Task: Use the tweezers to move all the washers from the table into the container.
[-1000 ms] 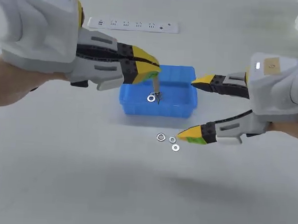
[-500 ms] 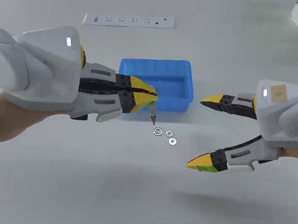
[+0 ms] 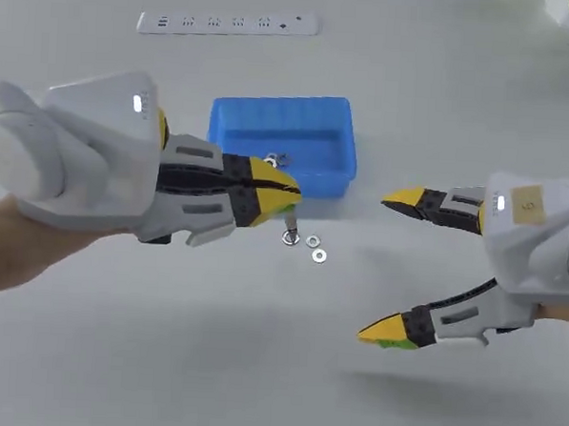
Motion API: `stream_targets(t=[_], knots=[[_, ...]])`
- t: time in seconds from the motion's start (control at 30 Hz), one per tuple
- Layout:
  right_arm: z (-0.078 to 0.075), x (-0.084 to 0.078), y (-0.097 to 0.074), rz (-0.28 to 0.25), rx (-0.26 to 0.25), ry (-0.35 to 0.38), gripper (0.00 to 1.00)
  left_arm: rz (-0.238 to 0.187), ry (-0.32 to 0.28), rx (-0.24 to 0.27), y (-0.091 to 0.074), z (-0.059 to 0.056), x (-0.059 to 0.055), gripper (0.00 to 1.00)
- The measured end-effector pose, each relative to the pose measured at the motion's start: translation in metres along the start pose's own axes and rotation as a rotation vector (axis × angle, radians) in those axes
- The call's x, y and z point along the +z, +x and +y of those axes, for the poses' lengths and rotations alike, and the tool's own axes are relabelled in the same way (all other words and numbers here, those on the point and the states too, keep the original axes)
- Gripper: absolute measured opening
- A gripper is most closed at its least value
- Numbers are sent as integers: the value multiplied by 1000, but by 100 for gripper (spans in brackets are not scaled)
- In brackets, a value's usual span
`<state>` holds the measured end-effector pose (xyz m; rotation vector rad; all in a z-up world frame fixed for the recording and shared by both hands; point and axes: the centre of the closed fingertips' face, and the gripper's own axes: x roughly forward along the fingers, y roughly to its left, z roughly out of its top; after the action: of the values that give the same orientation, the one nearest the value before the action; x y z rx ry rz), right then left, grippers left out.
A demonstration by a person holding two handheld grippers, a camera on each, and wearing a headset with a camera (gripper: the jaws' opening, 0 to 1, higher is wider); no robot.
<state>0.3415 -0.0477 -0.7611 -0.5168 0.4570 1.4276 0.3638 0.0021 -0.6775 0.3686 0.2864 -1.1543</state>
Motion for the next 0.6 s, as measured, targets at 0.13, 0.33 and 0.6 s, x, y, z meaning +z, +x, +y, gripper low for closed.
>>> stream_targets(t=[0.13,0.33,0.6], knots=[[5,-2,0,-3,5,17,86,11,1,-13,3,-1,-4,4],[8,-7,0,1,21,43,86,17,0,-14,5,1,-7,4],[7,-4,-1,-18,19,64,87,38,7,-31,10,1,-15,4]])
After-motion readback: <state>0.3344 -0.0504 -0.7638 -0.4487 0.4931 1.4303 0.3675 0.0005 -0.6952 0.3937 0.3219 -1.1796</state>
